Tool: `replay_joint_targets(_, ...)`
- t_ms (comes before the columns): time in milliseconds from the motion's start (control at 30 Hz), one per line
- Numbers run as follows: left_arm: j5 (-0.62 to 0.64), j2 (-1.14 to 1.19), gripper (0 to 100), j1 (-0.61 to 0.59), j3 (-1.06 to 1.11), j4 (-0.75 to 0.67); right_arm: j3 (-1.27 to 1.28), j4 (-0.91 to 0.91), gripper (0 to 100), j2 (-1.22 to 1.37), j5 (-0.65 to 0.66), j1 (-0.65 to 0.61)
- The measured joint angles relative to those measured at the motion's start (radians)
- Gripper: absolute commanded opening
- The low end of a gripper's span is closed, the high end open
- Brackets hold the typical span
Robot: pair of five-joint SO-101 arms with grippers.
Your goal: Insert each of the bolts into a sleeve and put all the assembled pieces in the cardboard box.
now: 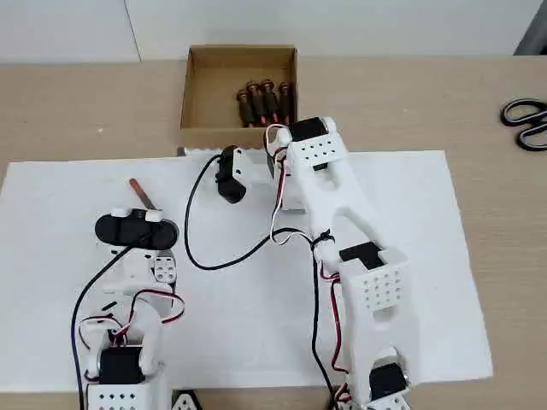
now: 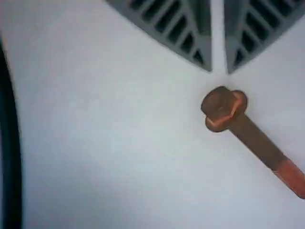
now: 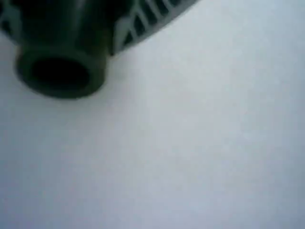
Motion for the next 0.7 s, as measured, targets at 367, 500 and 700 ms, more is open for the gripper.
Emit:
replay_joint_targets(367, 0.0, 0.0, 1, 0.0, 0.0, 0.0, -0.101, 0.144, 0.8, -0.057, -0.199, 0.021)
replay_joint_targets(500, 0.014, 0.0, 1, 0.005, 0.0, 0.0, -0.118, 0.195, 0.6, -0.14, -0.331, 0.052)
replay_joint_targets(700, 0.035, 0.0, 1, 0.032, 0.0, 0.0, -0.118, 0.222, 0.4, -0.278, -0.589, 0.14)
